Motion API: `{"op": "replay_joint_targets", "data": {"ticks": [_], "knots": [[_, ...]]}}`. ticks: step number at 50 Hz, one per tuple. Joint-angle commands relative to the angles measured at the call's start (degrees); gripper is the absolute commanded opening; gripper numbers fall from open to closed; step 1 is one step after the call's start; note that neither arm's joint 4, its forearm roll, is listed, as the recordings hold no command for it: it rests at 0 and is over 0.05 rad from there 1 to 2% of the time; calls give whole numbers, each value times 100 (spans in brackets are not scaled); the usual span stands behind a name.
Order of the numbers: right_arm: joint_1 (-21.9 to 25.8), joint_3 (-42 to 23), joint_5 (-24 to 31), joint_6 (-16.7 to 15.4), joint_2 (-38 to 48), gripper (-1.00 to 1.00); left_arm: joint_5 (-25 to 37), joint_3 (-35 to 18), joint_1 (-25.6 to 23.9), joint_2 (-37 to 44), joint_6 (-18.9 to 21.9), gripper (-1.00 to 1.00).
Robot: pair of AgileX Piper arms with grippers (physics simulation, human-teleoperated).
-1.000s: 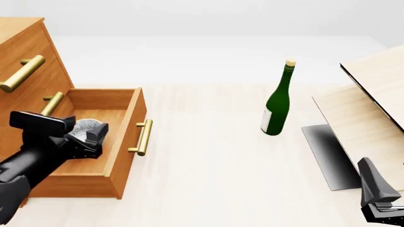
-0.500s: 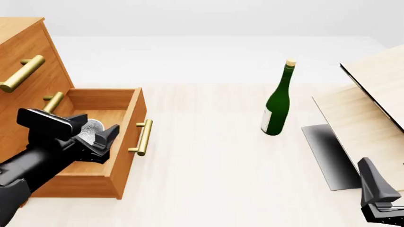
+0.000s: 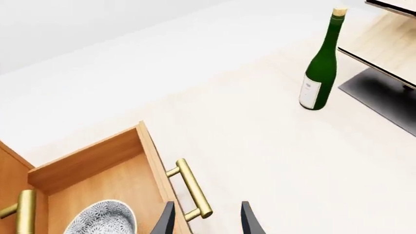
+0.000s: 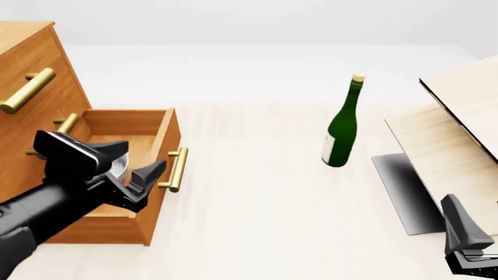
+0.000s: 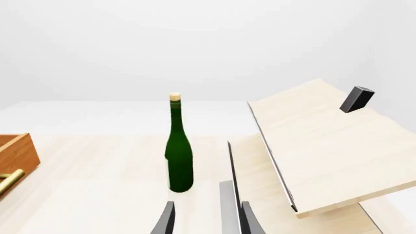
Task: Put the bowl in the bottom drawer of the cabinet and close it.
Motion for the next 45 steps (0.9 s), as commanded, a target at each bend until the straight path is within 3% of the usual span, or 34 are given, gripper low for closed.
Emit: {"op": "replay_joint_targets", "data": {"ticks": [1, 30, 45], "knots": [[-1, 2, 2, 1, -2, 100, 148, -106, -359, -43, -152, 100], [-1, 2, 2, 1, -2, 100, 369, -335, -1070, 114, -502, 100], [-1, 2, 2, 1, -2, 100, 331, -189, -1246, 121, -588, 100]]}}
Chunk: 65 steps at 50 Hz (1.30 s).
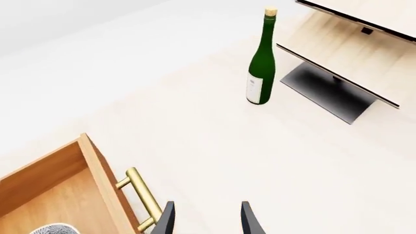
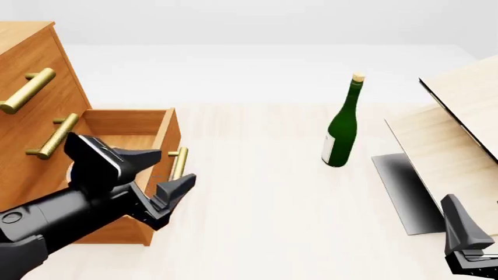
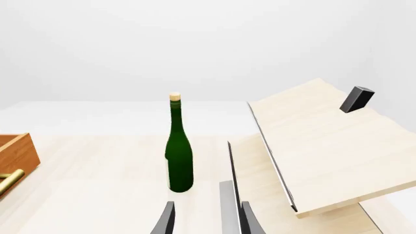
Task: Put the bowl in the bottom drawer of the cabinet and close it.
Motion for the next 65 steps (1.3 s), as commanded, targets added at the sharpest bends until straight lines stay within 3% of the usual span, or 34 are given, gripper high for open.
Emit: {"op": "replay_joint_targets", "data": {"ticks": [1, 20, 45, 65], "knots": [[-1, 2, 2, 1, -2, 100, -53, 93, -147, 31, -248, 100], [-1, 2, 2, 1, -2, 100, -134, 264, -415, 118, -584, 100], [-1, 2, 2, 1, -2, 100, -965, 457, -902, 1149, -1638, 100], [-1, 2, 2, 1, -2, 100, -1426, 725, -820, 1606, -2396, 100]]}}
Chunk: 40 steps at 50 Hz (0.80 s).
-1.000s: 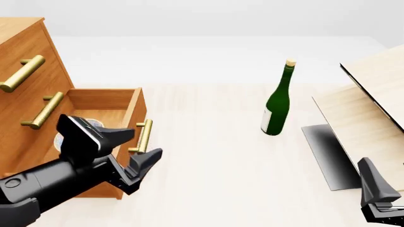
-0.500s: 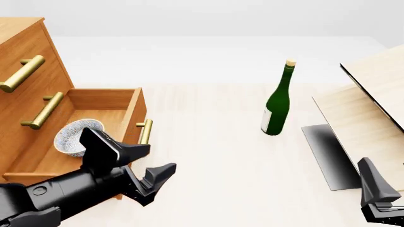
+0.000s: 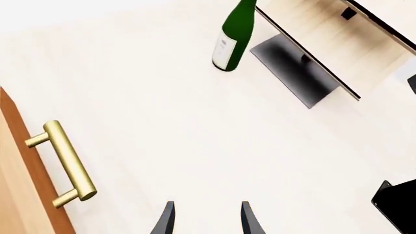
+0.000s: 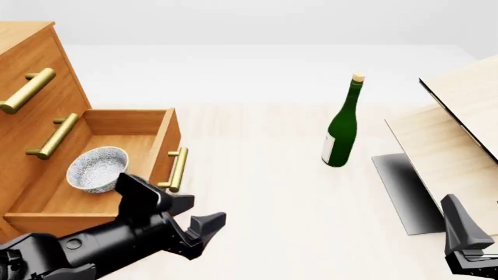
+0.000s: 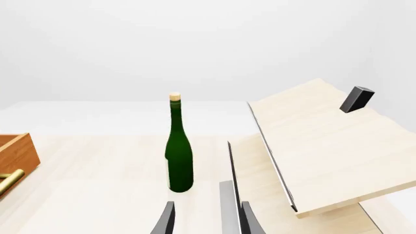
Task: Put the bowl in the bottom drawer of the cabinet and close it.
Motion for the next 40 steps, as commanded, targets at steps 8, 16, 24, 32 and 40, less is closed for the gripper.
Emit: {"op": "replay_joint_targets", "data": {"ticks": [8, 16, 24, 32, 40], "knots": [[-1, 2, 2, 1, -2, 100, -377, 260, 130, 315, -696, 100], [-1, 2, 2, 1, -2, 100, -592, 453, 279, 451, -964, 100], [-1, 2, 2, 1, -2, 100, -666, 538, 399, 451, -1048, 100], [-1, 2, 2, 1, -2, 100, -865, 665, 512, 627, -1246, 100], [-1, 2, 2, 1, -2, 100, -1028, 731, 729, 816, -1316, 100]]}}
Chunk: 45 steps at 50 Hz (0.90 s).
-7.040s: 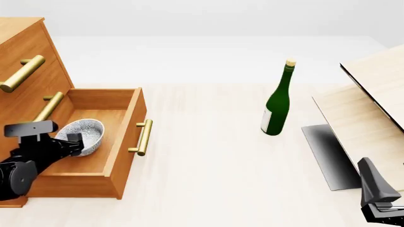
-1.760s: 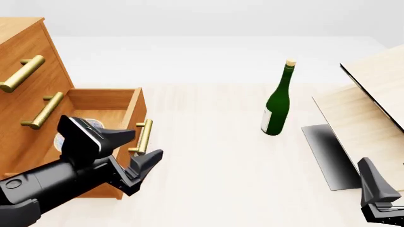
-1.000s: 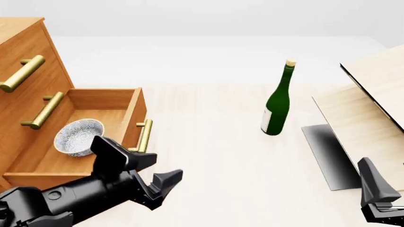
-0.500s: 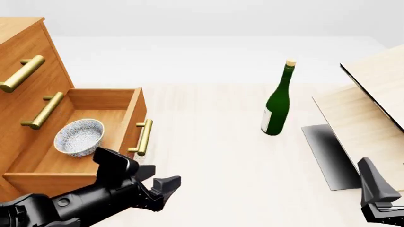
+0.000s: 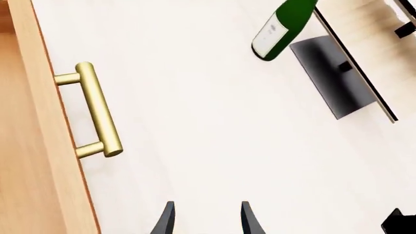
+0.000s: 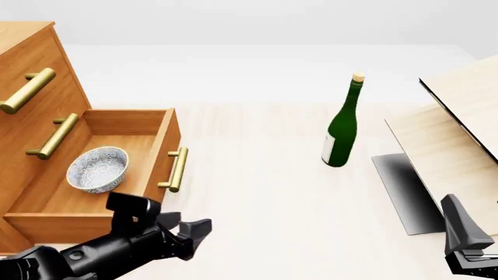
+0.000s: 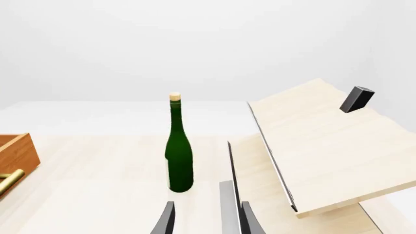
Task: Put the bowl in the bottom drawer of the cabinet and close it.
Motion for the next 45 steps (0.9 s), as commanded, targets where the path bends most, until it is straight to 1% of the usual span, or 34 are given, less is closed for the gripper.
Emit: {"op": "replay_joint_targets", "data": {"ticks": [1, 2, 8, 11, 15, 19, 21, 25, 26, 28, 30, 32, 36, 45], "knots": [[-1, 2, 2, 1, -2, 100, -228, 125, 262, 206, -275, 100], [-1, 2, 2, 1, -2, 100, -283, 167, 346, 256, -304, 100], [-1, 2, 2, 1, -2, 100, -474, 260, 471, 409, -397, 100], [-1, 2, 2, 1, -2, 100, -509, 306, 618, 443, -358, 100], [-1, 2, 2, 1, -2, 100, -386, 316, 795, 301, -260, 100], [-1, 2, 2, 1, -2, 100, -511, 368, 962, 371, -236, 100], [-1, 2, 2, 1, -2, 100, -446, 393, 1086, 240, -160, 100], [-1, 2, 2, 1, -2, 100, -452, 410, 1182, 228, -152, 100], [-1, 2, 2, 1, -2, 100, -436, 437, 1310, 182, -68, 100], [-1, 2, 2, 1, -2, 100, -434, 437, 1310, 180, -68, 100], [-1, 2, 2, 1, -2, 100, -435, 468, 1516, 96, -9, 100], [-1, 2, 2, 1, -2, 100, -490, 510, 1601, 110, -15, 100], [-1, 2, 2, 1, -2, 100, -589, 567, 1687, 191, -24, 100], [-1, 2, 2, 1, -2, 100, -450, 706, 1982, -106, 61, 100]]}}
